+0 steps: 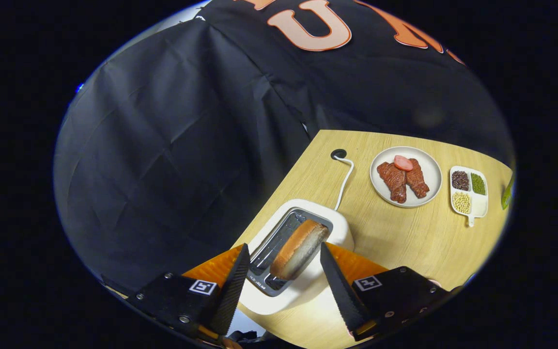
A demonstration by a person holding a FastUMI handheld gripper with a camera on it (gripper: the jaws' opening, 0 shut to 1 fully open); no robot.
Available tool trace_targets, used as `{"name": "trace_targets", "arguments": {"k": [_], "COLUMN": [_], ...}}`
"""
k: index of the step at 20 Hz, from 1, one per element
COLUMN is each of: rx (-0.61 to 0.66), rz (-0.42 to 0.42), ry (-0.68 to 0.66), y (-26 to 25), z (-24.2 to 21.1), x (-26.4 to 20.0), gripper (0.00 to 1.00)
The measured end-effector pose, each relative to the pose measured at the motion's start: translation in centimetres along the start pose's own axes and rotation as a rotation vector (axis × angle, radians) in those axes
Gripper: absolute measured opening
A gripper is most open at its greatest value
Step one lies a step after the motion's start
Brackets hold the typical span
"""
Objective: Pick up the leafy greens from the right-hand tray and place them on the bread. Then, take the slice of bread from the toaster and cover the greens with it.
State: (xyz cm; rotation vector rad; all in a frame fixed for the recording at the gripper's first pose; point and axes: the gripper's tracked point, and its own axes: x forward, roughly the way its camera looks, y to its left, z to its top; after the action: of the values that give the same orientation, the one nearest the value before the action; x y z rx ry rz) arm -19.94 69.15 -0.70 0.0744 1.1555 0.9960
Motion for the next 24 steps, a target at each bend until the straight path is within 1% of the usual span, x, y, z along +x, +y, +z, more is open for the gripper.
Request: {"name": "trace_targets", "arguments": {"k": [2, 6, 8, 9, 10, 11, 16, 19, 21, 24], "rx": [0.024, 0.061, 0.064, 0.067, 0.07, 0.076, 0.074, 0.06, 0.029, 0.029], "rz": [-0.009, -0.053, -0.076, -0.085, -0.084, -0.078, -0.072, -0.09, -0.096, -0.071], "ry": [0.028, 0.059, 0.071, 0.082, 0.095, 0.11, 0.117, 0.1, 0.082, 0.056], "y": [-0.1, -0.3, -0.6, -0.6, -0.7, -0.5, -0.9, -1.4, -1.7, -1.4], "z": [-0.1, 0.1, -0.2, -0.4, -0.6, -0.9, -0.8, -0.5, -0.3, -0.2], "x": [0.9, 1.9, 2.3, 2.5, 2.8, 2.9, 3.0, 2.1, 1.7, 1.1], "gripper": [0.84, 0.75, 0.69, 0.64, 0.61, 0.54, 0.46, 0.27, 0.17, 0.14]}}
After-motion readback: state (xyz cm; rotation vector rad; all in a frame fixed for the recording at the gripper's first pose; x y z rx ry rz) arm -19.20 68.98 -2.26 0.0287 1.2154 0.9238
